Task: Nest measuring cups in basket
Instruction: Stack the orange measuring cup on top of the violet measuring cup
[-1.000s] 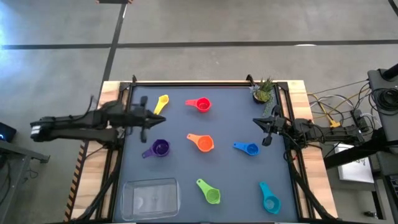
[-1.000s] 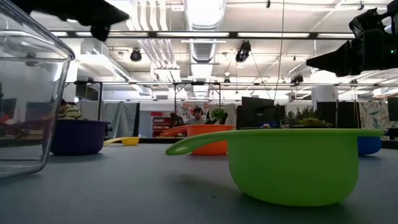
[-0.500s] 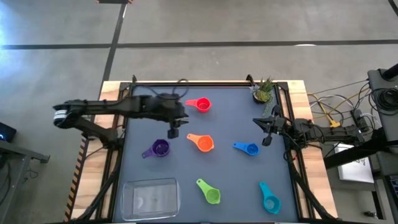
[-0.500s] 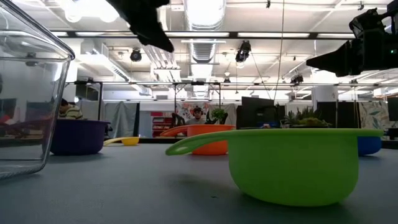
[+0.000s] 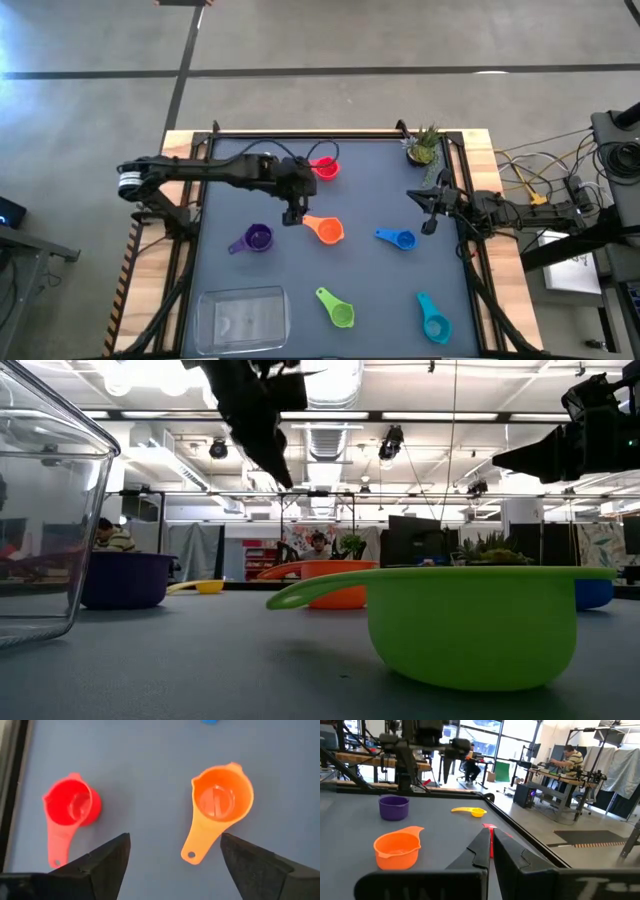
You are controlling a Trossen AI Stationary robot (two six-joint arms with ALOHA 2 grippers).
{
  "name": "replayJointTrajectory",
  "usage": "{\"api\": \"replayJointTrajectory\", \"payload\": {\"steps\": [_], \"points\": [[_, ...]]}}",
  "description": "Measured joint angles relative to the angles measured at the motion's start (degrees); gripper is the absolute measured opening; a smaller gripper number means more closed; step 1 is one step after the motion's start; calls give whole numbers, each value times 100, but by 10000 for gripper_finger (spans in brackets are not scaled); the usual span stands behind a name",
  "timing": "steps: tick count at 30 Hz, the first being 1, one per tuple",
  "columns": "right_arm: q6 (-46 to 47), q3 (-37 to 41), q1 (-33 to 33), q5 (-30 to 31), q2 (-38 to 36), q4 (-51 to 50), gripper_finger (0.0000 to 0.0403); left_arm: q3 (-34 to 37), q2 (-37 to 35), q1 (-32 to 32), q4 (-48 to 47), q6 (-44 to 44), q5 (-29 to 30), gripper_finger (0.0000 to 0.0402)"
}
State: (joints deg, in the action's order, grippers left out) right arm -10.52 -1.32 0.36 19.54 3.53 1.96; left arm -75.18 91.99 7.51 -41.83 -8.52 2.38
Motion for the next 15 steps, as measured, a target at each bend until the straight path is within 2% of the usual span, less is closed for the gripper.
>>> {"api": "replayJointTrajectory", "payload": {"steps": [4,15], "points": [[1,0,-1,-1,0,1,9,124,212,2,149,51,-57,294],[0,0,-2,-1,0,0,9,144,1106,-21,543,-19,-730,294]]}}
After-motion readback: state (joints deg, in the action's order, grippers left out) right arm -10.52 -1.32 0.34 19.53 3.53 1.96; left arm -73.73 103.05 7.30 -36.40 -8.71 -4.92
